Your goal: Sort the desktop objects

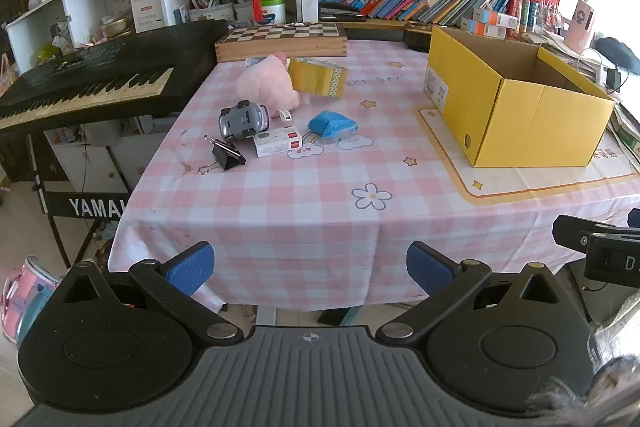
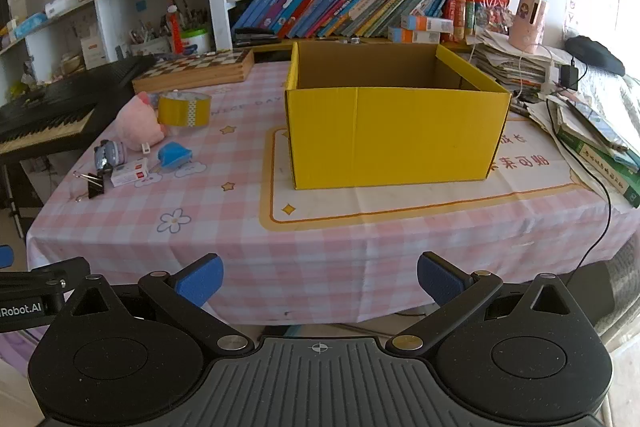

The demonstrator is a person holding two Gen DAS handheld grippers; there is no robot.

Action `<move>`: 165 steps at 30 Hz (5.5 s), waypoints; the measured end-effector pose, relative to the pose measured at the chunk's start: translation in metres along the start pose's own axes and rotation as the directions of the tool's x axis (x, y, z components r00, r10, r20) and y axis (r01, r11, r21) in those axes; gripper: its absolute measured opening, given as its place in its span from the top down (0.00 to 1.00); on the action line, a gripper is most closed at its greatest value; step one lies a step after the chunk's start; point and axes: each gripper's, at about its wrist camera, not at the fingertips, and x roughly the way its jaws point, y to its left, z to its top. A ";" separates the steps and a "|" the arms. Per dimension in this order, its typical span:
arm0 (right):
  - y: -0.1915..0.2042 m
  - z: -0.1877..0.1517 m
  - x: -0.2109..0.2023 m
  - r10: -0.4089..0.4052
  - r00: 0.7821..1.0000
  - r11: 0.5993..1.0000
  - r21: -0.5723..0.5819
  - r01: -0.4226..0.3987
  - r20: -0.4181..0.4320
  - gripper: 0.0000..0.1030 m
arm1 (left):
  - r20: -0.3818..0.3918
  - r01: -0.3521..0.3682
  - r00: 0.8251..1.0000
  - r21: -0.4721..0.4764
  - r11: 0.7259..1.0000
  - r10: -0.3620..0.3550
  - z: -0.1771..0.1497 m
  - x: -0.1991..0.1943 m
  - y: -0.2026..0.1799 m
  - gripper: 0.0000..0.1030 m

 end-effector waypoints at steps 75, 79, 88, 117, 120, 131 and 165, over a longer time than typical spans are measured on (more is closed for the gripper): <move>0.038 0.010 0.002 0.113 0.994 0.991 -0.077 -0.112 0.009 0.00 | -0.008 -0.011 1.000 -0.011 1.000 0.011 -0.002 -0.001 0.029 0.00; 0.047 0.012 0.003 0.144 0.990 0.984 -0.108 -0.142 0.009 0.00 | -0.016 -0.025 1.000 -0.057 0.998 0.024 -0.001 -0.001 0.041 0.00; 0.062 0.015 0.007 0.208 0.978 0.965 -0.162 -0.206 -0.006 0.00 | -0.010 -0.056 0.998 -0.141 0.988 0.055 -0.002 -0.002 0.060 0.00; 0.107 0.078 0.105 0.329 0.941 0.896 -0.286 -0.339 -0.086 0.01 | -0.059 -0.154 0.988 -0.240 0.958 0.143 0.043 0.074 0.089 0.02; 0.107 0.085 0.123 0.324 0.940 0.902 -0.266 -0.340 -0.104 0.01 | -0.080 -0.167 0.985 -0.241 0.956 0.152 0.048 0.088 0.091 0.02; 0.116 0.109 0.174 0.362 0.918 0.883 -0.257 -0.393 -0.161 0.10 | -0.121 -0.172 0.982 -0.260 0.950 0.145 0.073 0.138 0.096 0.23; 0.139 0.121 0.220 0.407 0.875 0.818 -0.321 -0.477 -0.262 0.73 | -0.044 -0.056 0.998 -0.449 0.892 0.041 0.095 0.162 0.118 0.99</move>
